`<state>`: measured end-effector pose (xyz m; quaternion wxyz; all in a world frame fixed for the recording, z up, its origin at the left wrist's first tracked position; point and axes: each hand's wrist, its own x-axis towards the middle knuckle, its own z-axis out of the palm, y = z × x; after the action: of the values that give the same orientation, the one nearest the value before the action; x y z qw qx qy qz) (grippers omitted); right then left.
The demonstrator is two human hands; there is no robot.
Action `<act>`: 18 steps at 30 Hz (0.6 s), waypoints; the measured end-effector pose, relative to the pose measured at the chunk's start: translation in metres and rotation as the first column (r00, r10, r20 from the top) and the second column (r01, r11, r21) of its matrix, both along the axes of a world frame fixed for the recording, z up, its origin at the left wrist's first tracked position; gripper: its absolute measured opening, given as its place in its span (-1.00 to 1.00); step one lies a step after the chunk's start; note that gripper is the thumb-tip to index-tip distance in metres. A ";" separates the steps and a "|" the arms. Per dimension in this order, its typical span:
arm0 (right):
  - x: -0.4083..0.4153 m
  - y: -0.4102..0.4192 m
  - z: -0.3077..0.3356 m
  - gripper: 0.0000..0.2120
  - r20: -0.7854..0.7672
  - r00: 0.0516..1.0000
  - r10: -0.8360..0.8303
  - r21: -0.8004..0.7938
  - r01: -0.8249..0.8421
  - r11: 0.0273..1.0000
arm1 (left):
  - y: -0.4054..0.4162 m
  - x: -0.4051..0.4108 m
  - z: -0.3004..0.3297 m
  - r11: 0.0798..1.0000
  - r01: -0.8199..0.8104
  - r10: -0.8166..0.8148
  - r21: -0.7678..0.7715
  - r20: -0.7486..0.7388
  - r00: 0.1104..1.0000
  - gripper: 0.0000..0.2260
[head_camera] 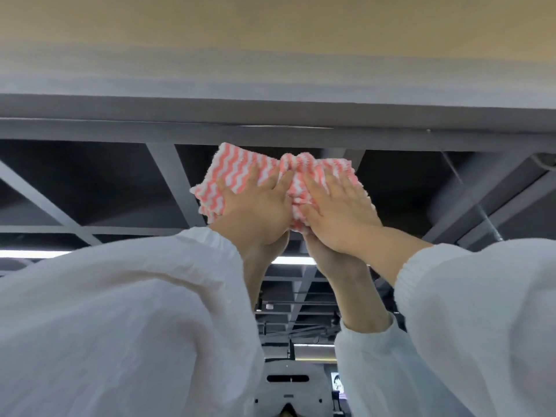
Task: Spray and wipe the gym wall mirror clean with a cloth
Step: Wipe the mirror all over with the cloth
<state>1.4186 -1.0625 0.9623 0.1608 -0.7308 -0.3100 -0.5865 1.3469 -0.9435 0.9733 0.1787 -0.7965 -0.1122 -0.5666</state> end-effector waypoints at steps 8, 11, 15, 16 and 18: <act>-0.044 0.100 -0.041 -0.39 0.048 0.997 -0.055 -0.029 0.056 0.998 | 0.094 -0.049 -0.043 0.999 -0.053 0.052 -0.014 -0.017 0.998 -0.53; -0.057 0.119 -0.057 -0.38 0.061 0.993 -0.106 -0.046 0.109 0.993 | 0.111 -0.058 -0.058 0.997 -0.079 0.079 -0.007 -0.035 0.996 -0.50; -0.067 0.133 -0.076 -0.39 0.118 0.987 -0.112 -0.073 0.121 0.990 | 0.119 -0.063 -0.077 0.995 -0.096 0.095 -0.023 -0.044 0.995 -0.49; -0.069 0.134 -0.082 -0.39 0.123 0.985 -0.123 -0.090 0.134 0.987 | 0.120 -0.062 -0.082 0.995 -0.094 0.092 -0.038 -0.050 0.994 -0.49; -0.071 0.133 -0.093 -0.39 0.122 0.984 -0.132 -0.125 0.148 0.981 | 0.120 -0.061 -0.095 0.993 -0.097 0.094 -0.062 -0.050 0.994 -0.50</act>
<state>1.3472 -0.9292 0.8689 0.0519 -0.7257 -0.3051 -0.6145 1.2856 -0.8233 0.8781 0.1827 -0.8087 -0.1640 -0.5345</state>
